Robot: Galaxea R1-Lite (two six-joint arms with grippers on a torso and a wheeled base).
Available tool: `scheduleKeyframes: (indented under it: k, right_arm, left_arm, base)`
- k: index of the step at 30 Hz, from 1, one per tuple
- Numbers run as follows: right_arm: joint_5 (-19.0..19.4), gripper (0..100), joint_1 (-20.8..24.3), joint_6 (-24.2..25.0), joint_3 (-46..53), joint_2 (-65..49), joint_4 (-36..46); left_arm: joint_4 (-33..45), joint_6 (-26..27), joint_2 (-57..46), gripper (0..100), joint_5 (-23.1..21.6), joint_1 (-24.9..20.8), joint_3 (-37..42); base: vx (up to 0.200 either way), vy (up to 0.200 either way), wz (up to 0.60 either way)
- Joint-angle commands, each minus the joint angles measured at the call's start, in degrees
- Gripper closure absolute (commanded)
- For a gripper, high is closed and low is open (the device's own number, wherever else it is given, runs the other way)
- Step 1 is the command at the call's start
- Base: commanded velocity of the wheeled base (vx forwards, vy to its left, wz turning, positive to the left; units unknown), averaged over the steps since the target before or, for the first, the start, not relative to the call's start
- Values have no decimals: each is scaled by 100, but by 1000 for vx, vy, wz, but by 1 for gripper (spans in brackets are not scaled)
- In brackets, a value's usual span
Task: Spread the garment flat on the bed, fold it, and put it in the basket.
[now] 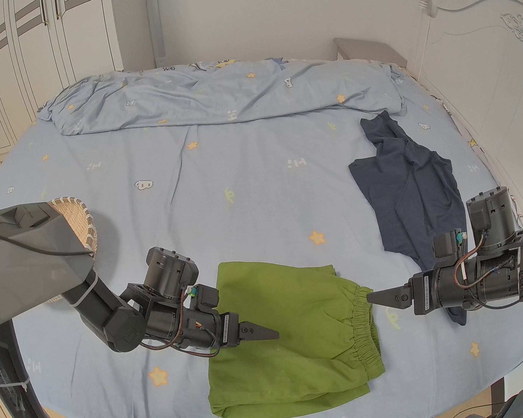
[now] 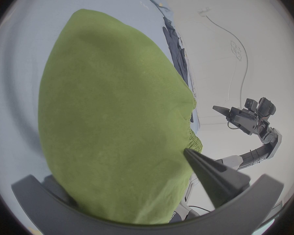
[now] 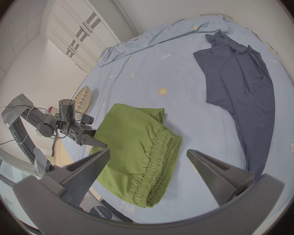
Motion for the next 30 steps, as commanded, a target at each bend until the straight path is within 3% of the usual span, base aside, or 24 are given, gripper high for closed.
scheduleKeyframes:
  k: [1,7,13,17,22,30]
  right_arm:
    - [1,0,6,-2,7,15,-4]
    - [10,0,-3,-10,7,24,-4]
    - [1,0,14,-2,16,85,-4]
    - [1,0,6,-2,7,76,-4]
    - [-7,0,23,-2,16,76,-4]
    - [-7,0,23,-10,16,76,5]
  left_arm:
    - [0,-13,-33,100,17,-10,8]
    - [-9,48,-640,100,-1,51,465]
    - [53,-110,-1659,100,-9,482,676]
    - [940,-286,-2599,100,-9,640,280]
    - [2303,4,-3039,100,-9,948,-291]
    - [2804,461,-3180,100,-9,1141,-388]
  base:
    - [0,0,0]
    - [0,0,0]
    - [0,0,0]
    - [0,0,0]
    - [0,0,0]
    - [0,25,0]
